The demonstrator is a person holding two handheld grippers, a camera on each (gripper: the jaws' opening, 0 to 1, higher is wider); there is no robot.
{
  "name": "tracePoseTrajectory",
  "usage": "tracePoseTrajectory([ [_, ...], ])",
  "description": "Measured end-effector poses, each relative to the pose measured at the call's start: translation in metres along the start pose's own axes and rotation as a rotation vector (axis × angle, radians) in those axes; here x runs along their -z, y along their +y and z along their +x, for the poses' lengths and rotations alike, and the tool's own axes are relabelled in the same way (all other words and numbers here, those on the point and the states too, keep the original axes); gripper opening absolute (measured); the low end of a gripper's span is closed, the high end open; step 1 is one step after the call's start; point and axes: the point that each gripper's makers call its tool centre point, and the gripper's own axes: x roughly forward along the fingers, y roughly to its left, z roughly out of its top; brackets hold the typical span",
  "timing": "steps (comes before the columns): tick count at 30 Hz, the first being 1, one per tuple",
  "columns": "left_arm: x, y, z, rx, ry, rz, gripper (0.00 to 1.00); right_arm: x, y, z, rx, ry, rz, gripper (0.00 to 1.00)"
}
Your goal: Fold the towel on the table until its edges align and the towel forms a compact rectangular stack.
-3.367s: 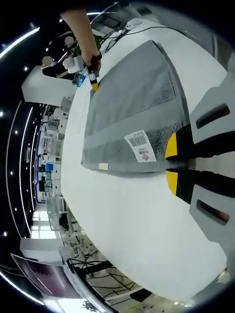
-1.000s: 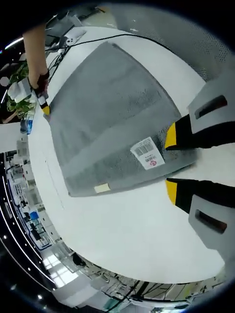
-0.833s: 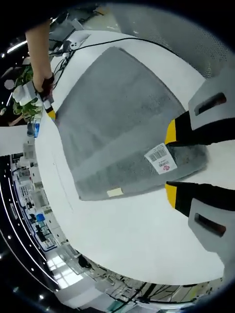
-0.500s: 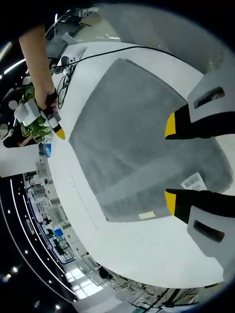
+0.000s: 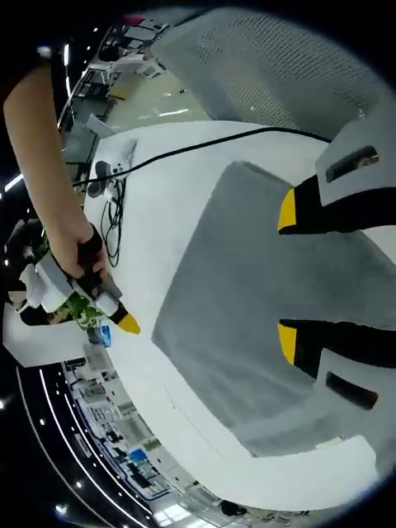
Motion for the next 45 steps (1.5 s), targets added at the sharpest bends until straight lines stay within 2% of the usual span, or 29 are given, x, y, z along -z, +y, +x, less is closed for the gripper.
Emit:
tracePoseTrajectory([
  [2,-0.008,-0.010,0.005,0.038,-0.015,0.022,0.43,0.000,-0.003,-0.002,0.007,-0.003,0.010,0.39],
  [6,-0.013,-0.028,0.013,0.100,-0.015,0.074,0.41,0.001,-0.002,-0.002,0.002,-0.014,0.049,0.39],
  [10,-0.015,-0.048,0.020,0.160,-0.002,0.142,0.39,0.007,-0.004,0.003,0.005,0.014,-0.003,0.38],
  [11,-0.016,-0.051,0.021,0.168,-0.001,0.149,0.37,0.007,-0.006,0.005,0.008,0.014,0.002,0.38],
  [14,-0.021,-0.065,0.023,0.236,-0.022,0.161,0.24,0.010,-0.006,0.005,0.014,0.014,0.033,0.37],
  [19,-0.023,-0.077,0.029,0.276,-0.017,0.180,0.23,0.023,-0.005,0.016,-0.004,0.043,0.016,0.36],
  [22,-0.028,-0.086,0.030,0.311,-0.044,0.195,0.22,0.027,-0.002,0.019,-0.011,0.059,0.001,0.36],
  [29,-0.030,-0.102,0.039,0.337,-0.035,0.204,0.21,0.030,0.000,0.025,-0.023,0.066,0.009,0.35],
  [33,-0.027,-0.103,0.043,0.343,-0.023,0.185,0.20,0.029,0.001,0.030,-0.029,0.060,0.007,0.35],
  [38,-0.026,-0.101,0.046,0.339,-0.017,0.162,0.19,0.037,-0.001,0.041,-0.034,0.083,0.004,0.34],
  [42,-0.022,-0.109,0.048,0.371,-0.004,0.150,0.12,0.036,-0.004,0.043,-0.025,0.087,0.016,0.34],
  [45,-0.019,-0.112,0.050,0.369,0.004,0.146,0.12,0.037,-0.007,0.047,-0.017,0.083,0.032,0.33],
])
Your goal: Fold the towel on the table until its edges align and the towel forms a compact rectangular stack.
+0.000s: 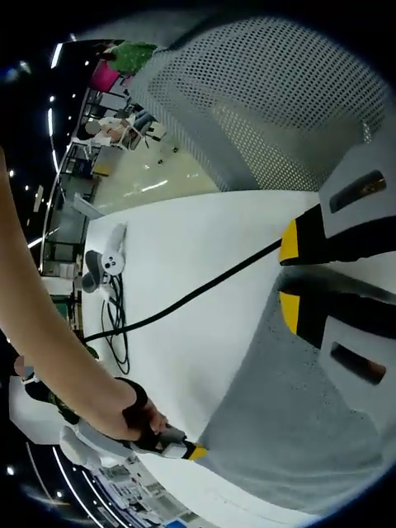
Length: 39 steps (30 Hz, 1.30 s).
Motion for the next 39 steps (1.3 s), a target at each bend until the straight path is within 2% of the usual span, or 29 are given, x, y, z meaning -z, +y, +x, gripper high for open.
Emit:
tracePoseTrajectory([
  [4,0.001,0.002,0.004,0.003,-0.002,-0.047,0.12,0.000,-0.006,0.005,0.018,-0.001,0.033,0.30],
  [7,0.001,0.001,0.004,0.003,-0.001,-0.046,0.12,-0.003,-0.009,0.007,0.033,-0.022,0.087,0.29],
  [14,0.007,-0.001,0.008,0.011,0.019,-0.059,0.12,-0.020,-0.007,0.006,0.043,-0.091,0.118,0.24],
  [19,0.008,0.000,0.009,0.010,0.016,-0.064,0.11,-0.022,-0.010,0.012,0.056,-0.093,0.129,0.22],
  [22,0.007,0.001,0.009,0.011,0.013,-0.071,0.10,-0.016,-0.011,0.016,0.060,-0.059,0.082,0.22],
  [25,0.007,0.001,0.009,0.010,0.002,-0.068,0.10,-0.018,-0.010,0.015,0.057,-0.056,0.028,0.20],
  [30,0.007,0.000,0.010,0.008,-0.007,-0.042,0.10,-0.021,0.003,0.017,-0.002,-0.062,-0.070,0.06],
  [32,0.007,0.000,0.010,0.009,-0.006,-0.035,0.10,-0.022,0.003,0.017,0.007,-0.063,-0.093,0.04],
  [39,0.007,0.001,0.012,-0.019,0.014,0.016,0.07,-0.021,0.002,0.018,-0.003,-0.088,-0.078,0.02],
])
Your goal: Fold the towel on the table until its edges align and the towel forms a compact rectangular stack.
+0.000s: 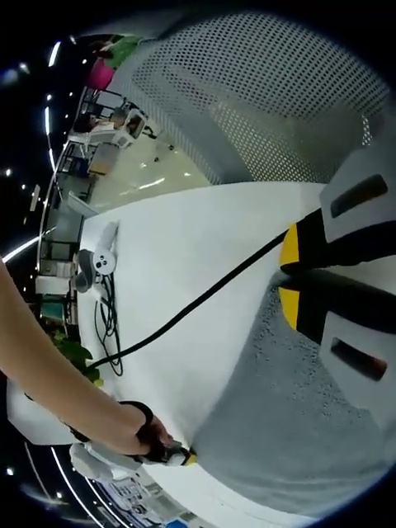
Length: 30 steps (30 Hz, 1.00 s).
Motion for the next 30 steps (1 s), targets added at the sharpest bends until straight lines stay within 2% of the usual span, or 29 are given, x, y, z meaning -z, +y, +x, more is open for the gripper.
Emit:
tracePoseTrajectory([
  [6,0.000,0.002,0.000,-0.025,-0.002,-0.027,0.03,0.001,0.001,0.002,-0.003,-0.015,-0.014,0.01],
  [11,0.001,0.003,-0.001,-0.017,-0.027,-0.046,0.02,0.001,0.002,0.002,0.023,-0.030,-0.033,0.01],
  [17,0.001,0.003,0.000,-0.010,-0.031,-0.058,0.02,0.001,0.000,0.004,0.015,-0.036,-0.008,0.01],
  [20,0.000,0.005,-0.002,-0.007,-0.036,-0.077,0.01,0.000,0.000,0.004,0.035,-0.021,0.017,0.00],
  [23,-0.005,0.006,-0.007,-0.011,-0.061,-0.103,0.01,-0.001,0.000,0.002,0.031,-0.028,0.067,0.00],
  [30,-0.025,0.014,-0.023,-0.031,-0.141,-0.145,0.01,-0.019,0.008,-0.008,0.003,-0.037,0.063,0.00],
])
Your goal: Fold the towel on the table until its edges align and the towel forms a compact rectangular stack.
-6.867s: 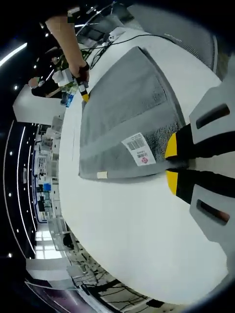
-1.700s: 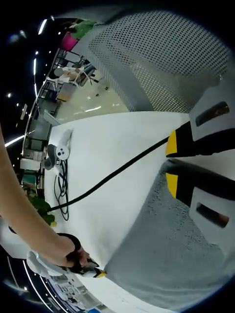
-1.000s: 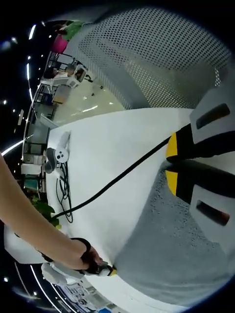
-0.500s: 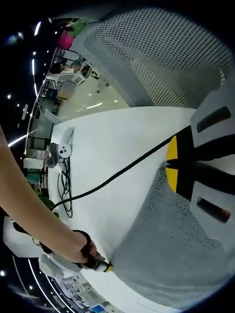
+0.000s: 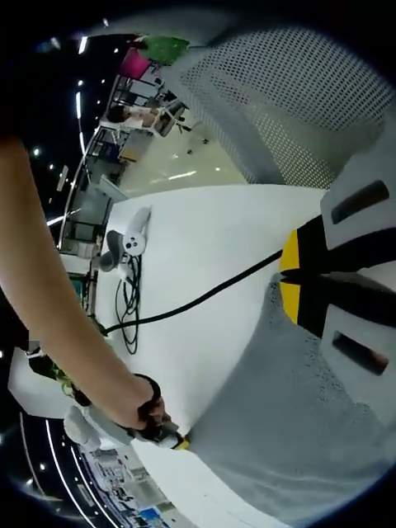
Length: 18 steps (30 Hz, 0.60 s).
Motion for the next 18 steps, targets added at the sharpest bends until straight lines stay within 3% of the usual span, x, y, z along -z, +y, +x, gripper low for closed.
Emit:
tracePoseTrajectory([
  [10,-0.012,0.008,-0.028,-0.028,-0.047,0.002,0.01,-0.024,0.019,-0.018,-0.052,-0.027,0.011,0.00],
  [18,-0.026,0.012,-0.051,-0.051,-0.094,-0.013,0.01,-0.039,0.025,-0.031,-0.057,-0.036,-0.031,0.00],
])
